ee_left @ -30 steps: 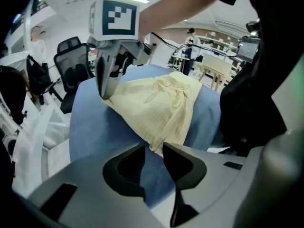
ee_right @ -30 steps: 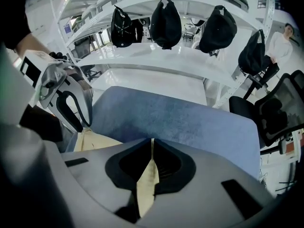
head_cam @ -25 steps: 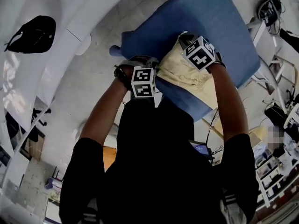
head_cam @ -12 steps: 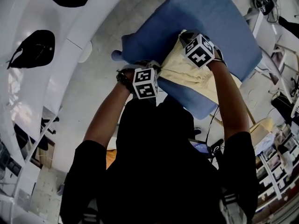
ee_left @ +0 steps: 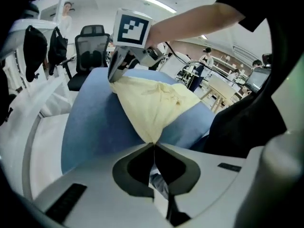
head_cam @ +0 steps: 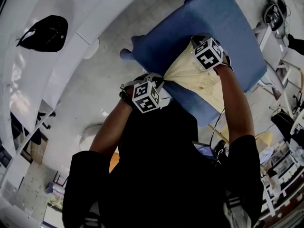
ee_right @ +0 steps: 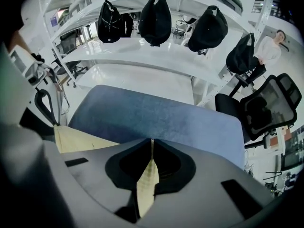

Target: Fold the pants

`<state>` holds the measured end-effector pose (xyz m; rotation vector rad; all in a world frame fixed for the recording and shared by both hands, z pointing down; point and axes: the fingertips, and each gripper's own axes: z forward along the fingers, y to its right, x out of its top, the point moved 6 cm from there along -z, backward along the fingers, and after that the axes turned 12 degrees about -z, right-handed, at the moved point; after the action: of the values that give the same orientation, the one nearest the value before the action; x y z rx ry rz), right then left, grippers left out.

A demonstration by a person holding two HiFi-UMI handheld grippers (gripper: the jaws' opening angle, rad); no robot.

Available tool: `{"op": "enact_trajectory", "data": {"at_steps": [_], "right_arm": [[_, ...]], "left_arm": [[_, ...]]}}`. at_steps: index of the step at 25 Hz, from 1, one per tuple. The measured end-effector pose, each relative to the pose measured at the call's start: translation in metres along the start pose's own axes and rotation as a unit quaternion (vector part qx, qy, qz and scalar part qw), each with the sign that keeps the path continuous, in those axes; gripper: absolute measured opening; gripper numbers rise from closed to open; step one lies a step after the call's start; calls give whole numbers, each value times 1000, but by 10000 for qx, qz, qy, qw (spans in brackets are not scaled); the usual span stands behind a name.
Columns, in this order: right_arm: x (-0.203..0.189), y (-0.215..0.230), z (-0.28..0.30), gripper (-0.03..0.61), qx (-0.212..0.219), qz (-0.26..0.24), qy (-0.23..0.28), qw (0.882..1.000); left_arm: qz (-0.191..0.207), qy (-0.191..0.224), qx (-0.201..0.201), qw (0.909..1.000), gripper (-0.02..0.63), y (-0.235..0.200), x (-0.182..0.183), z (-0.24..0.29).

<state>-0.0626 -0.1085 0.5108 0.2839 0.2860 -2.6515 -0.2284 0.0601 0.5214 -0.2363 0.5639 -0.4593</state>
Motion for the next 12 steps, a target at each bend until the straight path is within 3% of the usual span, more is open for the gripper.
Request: {"op": "enact_trajectory", "data": {"at_steps": [3,7,11,12], "right_arm": [[2,0,1,21,56,44,38,10000],[7,-7,9,21,124,-265,-52,9996],[8,-9,10,21,145,-261,-20,9996],[8,-8,10,21,159,-248,-5,9996]], "left_arm": [[-123,-36,141,9998,25,5,-14,2],[-633,154,30,9979,26,-4,-14,0],[-500,41,-109,9987,32,-5,-17,2],[-525,16,-197,9984,70,-4,-19,2]]}}
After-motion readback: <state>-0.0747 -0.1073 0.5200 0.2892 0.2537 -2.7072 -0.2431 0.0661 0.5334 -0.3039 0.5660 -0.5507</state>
